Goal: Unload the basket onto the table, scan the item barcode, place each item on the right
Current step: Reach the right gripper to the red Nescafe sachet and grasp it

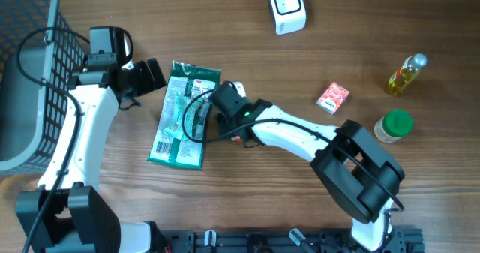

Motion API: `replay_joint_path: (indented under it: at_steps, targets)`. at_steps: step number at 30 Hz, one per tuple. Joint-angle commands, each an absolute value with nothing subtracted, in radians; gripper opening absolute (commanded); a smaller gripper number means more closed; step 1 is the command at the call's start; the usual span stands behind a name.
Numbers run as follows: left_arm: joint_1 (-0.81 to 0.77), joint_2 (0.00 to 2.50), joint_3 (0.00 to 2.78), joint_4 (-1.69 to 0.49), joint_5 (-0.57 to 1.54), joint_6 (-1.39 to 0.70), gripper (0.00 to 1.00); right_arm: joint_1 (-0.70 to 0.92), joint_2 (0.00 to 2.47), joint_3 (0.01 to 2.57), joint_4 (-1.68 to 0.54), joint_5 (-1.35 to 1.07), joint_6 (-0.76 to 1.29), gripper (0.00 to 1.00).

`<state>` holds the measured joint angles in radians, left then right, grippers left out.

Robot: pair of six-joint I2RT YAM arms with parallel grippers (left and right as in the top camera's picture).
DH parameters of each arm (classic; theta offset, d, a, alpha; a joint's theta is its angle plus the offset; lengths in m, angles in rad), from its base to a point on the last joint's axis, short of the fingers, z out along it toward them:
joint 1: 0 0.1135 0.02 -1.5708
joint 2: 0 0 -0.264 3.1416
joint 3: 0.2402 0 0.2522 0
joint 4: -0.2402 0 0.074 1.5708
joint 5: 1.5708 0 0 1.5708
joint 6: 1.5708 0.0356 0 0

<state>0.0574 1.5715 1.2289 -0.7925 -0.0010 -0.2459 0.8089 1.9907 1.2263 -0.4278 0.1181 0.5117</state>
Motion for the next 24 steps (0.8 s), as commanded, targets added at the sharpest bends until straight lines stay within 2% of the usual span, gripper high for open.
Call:
replay_joint_path:
  at_steps: [1,3,6,11,13,16,18,24]
  targets:
    - [0.06,1.567,1.236,-0.793,0.007,-0.251,1.0,0.783,1.921,1.232,-0.463,0.241,0.496,0.1]
    - [0.06,1.567,1.236,-0.793,0.007,-0.251,1.0,0.778,1.874,1.232,-0.472,0.241,0.487,0.13]
    - [0.06,1.567,1.236,-0.793,0.007,-0.251,1.0,0.778,1.812,1.232,-0.48,0.23,0.44,0.27]
    - [0.06,1.567,1.236,-0.793,0.007,-0.251,1.0,0.778,1.813,1.223,-0.56,0.126,0.327,0.41]
    - [0.06,1.567,1.236,-0.793,0.007,-0.251,1.0,0.778,1.817,1.215,-0.6,0.083,0.221,0.41]
    - [0.06,1.567,1.236,-0.793,0.007,-0.251,1.0,0.778,1.835,1.215,-0.624,0.075,0.182,0.4]
    - [0.06,1.567,1.236,-0.793,0.007,-0.251,1.0,0.778,1.869,1.209,-0.629,0.076,0.183,0.33]
    - [0.06,1.567,1.236,-0.793,0.007,-0.251,1.0,0.778,1.884,1.202,-0.645,0.077,0.155,0.27]
